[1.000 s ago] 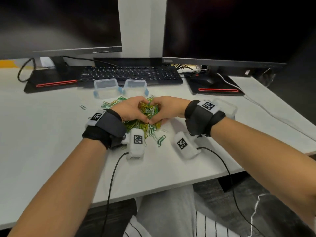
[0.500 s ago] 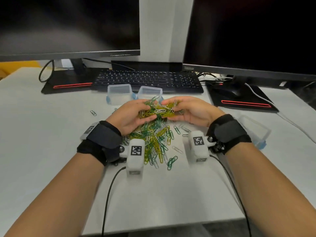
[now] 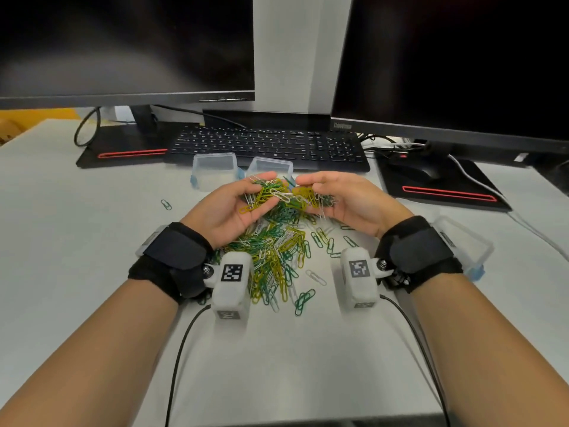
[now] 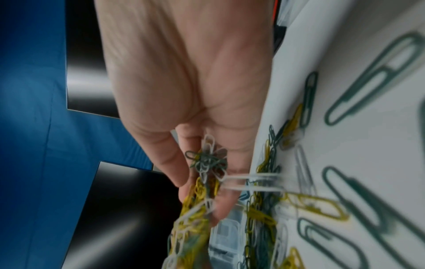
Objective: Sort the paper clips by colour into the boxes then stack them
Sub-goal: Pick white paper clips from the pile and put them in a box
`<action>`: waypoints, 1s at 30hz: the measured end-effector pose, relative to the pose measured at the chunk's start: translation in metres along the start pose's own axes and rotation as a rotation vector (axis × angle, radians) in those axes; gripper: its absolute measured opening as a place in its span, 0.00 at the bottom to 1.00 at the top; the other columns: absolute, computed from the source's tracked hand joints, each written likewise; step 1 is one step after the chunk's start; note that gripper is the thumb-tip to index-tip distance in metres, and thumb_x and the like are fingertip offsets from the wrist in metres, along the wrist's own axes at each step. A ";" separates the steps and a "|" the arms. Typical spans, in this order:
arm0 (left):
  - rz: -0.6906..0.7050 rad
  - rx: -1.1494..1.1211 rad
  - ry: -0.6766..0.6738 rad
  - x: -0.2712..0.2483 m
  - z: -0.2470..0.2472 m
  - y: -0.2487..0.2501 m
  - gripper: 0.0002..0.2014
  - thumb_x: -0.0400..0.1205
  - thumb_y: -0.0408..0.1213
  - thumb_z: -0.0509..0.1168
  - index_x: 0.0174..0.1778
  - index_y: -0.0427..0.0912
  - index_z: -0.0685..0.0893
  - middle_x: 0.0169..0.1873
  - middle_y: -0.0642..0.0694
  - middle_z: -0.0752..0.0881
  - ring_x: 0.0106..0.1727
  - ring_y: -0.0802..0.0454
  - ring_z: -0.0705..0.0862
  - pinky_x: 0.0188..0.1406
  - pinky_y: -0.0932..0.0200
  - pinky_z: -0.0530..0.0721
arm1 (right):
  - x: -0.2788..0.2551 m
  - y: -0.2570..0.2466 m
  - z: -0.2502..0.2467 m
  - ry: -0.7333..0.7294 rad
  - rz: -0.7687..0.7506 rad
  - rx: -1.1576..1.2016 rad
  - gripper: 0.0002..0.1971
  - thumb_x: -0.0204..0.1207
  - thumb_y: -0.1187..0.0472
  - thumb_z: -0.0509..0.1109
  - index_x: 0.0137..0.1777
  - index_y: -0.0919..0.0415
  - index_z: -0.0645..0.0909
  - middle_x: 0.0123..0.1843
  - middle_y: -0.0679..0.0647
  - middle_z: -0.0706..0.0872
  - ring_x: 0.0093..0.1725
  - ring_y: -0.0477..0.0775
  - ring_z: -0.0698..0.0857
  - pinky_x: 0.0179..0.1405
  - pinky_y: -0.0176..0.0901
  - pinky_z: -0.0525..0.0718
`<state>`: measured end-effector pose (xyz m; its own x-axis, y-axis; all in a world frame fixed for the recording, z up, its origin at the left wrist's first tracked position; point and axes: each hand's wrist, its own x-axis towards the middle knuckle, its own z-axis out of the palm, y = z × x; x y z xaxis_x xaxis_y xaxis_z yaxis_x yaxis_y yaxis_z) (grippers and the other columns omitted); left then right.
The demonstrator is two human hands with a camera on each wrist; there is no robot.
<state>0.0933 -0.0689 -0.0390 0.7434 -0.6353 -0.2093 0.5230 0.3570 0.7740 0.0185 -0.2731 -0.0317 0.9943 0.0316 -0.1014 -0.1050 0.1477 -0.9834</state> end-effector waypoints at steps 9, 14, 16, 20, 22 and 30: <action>0.031 0.043 -0.054 0.000 0.002 -0.001 0.15 0.84 0.24 0.54 0.60 0.33 0.83 0.58 0.37 0.87 0.56 0.47 0.88 0.52 0.58 0.88 | 0.004 0.004 0.005 0.055 -0.148 -0.197 0.14 0.79 0.68 0.69 0.63 0.58 0.83 0.58 0.55 0.89 0.58 0.53 0.86 0.61 0.48 0.79; 0.020 0.102 -0.087 -0.002 0.002 -0.001 0.16 0.85 0.23 0.54 0.63 0.35 0.83 0.61 0.38 0.86 0.59 0.47 0.87 0.52 0.58 0.88 | 0.005 0.005 0.018 0.210 -0.298 -0.390 0.08 0.78 0.61 0.72 0.55 0.56 0.86 0.50 0.49 0.88 0.49 0.42 0.84 0.51 0.39 0.82; 0.027 0.161 -0.110 -0.003 0.003 -0.001 0.17 0.85 0.23 0.54 0.64 0.37 0.83 0.62 0.40 0.86 0.60 0.49 0.86 0.53 0.58 0.87 | 0.005 0.005 0.024 0.236 -0.355 -0.446 0.07 0.78 0.58 0.73 0.53 0.56 0.87 0.47 0.50 0.88 0.44 0.42 0.83 0.44 0.34 0.81; 0.006 0.216 -0.167 -0.008 0.007 -0.003 0.20 0.84 0.22 0.55 0.65 0.43 0.83 0.69 0.46 0.81 0.67 0.51 0.81 0.54 0.56 0.87 | 0.008 0.011 0.032 0.253 -0.413 -0.486 0.07 0.76 0.56 0.75 0.52 0.54 0.89 0.47 0.62 0.89 0.42 0.50 0.80 0.49 0.51 0.82; 0.003 0.213 -0.166 -0.008 0.009 -0.004 0.21 0.84 0.21 0.55 0.67 0.44 0.81 0.71 0.49 0.77 0.69 0.52 0.80 0.55 0.55 0.87 | 0.010 0.014 0.033 0.288 -0.404 -0.480 0.07 0.75 0.57 0.76 0.51 0.55 0.89 0.47 0.64 0.88 0.42 0.52 0.80 0.51 0.55 0.83; -0.003 0.214 -0.161 -0.006 0.007 -0.005 0.24 0.84 0.20 0.55 0.74 0.41 0.75 0.67 0.46 0.81 0.67 0.49 0.82 0.58 0.52 0.86 | 0.010 0.015 0.035 0.271 -0.343 -0.499 0.07 0.77 0.54 0.74 0.51 0.55 0.89 0.45 0.52 0.90 0.42 0.44 0.83 0.40 0.39 0.81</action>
<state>0.0836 -0.0717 -0.0377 0.6568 -0.7432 -0.1271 0.4124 0.2130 0.8857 0.0261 -0.2363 -0.0423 0.9457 -0.1950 0.2601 0.1739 -0.3724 -0.9116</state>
